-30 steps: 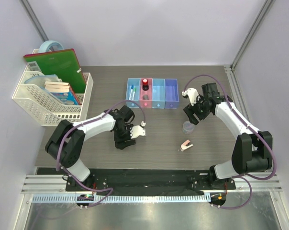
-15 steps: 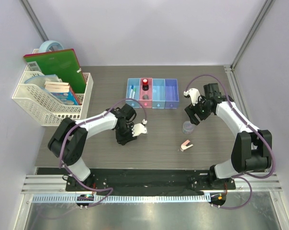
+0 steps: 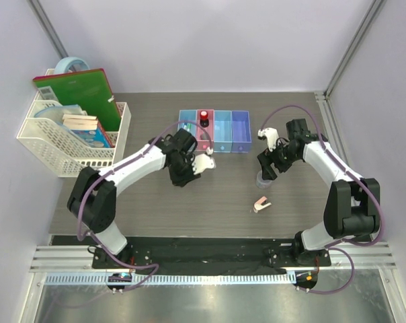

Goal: Sort the stationery into containers
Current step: Pick up the stationery from the center of the board, then place the stationery in the storage box.

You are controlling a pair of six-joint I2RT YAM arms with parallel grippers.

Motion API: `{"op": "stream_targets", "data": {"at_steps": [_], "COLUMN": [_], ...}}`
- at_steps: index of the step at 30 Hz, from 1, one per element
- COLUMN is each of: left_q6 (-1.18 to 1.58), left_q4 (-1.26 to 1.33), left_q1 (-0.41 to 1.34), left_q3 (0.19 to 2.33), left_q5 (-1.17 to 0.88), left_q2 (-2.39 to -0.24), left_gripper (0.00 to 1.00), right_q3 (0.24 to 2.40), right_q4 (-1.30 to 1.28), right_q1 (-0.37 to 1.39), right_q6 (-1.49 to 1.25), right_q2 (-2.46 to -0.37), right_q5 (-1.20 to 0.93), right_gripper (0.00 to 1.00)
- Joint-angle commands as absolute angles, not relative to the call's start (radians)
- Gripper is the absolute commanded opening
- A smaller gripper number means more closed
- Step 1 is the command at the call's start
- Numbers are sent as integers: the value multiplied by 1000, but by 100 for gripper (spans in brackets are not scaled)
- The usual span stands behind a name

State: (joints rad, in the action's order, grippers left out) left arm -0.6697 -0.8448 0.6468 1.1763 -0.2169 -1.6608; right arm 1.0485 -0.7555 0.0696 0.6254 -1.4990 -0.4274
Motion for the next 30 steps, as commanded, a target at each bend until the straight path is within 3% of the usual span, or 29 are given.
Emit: {"op": "stream_targets", "data": {"at_steps": [1,8,15,30], "left_q6": [-574,-506,-405,-365], "left_q4": [-854,-847,-850,-575], "left_q1": [649,641,611,586], "left_q3": [1394,1653,2018,2154], "left_q5": [-186,-141,-273,-273], "left_q2": [-1663,-1819,-2054,-2272], "left_gripper": [0,0,0,0], "right_q3": [1054,1003,974,922], "right_q4": [-764,-689,-621,-537], "right_q1": [72,89,170,255], "right_q6": [604,569,520,460], "right_q2": [-1500,-1488,-1448,-1439], "right_q5": [-474,-405,-345,-184], "right_gripper": [84,88,92,89]}}
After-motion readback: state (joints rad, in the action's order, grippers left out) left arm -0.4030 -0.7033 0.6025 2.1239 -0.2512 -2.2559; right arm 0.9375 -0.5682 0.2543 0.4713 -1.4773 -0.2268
